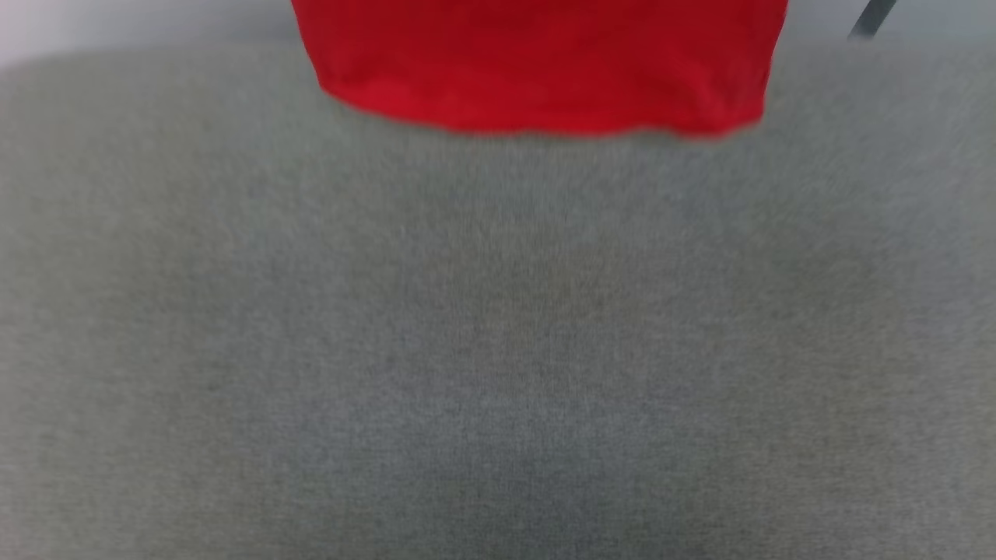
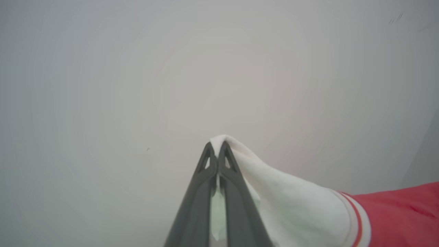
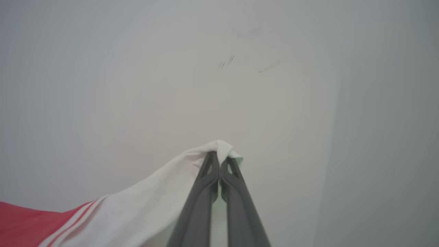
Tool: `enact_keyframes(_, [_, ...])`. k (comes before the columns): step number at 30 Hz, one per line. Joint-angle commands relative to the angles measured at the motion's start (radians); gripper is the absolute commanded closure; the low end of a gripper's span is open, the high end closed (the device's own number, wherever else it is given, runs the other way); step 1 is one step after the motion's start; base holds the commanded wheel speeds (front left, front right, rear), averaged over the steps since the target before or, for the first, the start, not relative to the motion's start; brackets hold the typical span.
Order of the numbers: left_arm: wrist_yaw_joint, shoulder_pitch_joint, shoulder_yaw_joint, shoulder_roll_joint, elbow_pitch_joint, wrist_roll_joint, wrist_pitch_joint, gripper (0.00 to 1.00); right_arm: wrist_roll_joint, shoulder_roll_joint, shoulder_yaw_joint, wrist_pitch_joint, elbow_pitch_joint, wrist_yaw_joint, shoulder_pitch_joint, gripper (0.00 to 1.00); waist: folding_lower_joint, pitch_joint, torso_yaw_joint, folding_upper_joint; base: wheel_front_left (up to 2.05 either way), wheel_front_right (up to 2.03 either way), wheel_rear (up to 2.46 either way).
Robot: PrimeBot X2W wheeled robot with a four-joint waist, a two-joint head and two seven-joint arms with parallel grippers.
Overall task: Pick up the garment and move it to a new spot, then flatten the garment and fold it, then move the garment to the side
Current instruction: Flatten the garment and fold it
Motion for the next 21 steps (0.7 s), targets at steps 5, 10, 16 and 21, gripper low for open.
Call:
enact_keyframes(5, [0.016, -0.168, 0.028, -0.051, 0.002, 0.026, -0.21, 1.0, -0.23, -0.034, -0.057, -0.205, 0.002, 0.0, -0.139, 1.0, 0.0, 0.359, 0.036, 0.0, 0.0, 0.0, 0.0])
enact_keyframes(10, [-0.007, -0.249, 0.042, -0.084, 0.014, 0.018, -0.347, 1.0, -0.426, -0.028, -0.115, -0.21, -0.159, 0.0, -0.155, 1.0, 0.0, 0.474, 0.071, 0.0, 0.0, 0.0, 0.0])
enact_keyframes(16, [-0.024, -0.244, 0.032, -0.108, 0.079, 0.002, -0.391, 1.0, -0.507, -0.003, -0.142, -0.211, -0.23, -0.001, -0.106, 1.0, 0.0, 0.554, 0.094, 0.0, 0.0, 0.0, 0.0])
enact_keyframes(21, [-0.032, -0.183, 0.012, -0.133, 0.131, -0.016, -0.424, 1.0, -0.5, 0.024, -0.143, -0.211, -0.227, -0.001, -0.032, 1.0, 0.0, 0.575, 0.11, 0.0, 0.0, 0.0, 0.0])
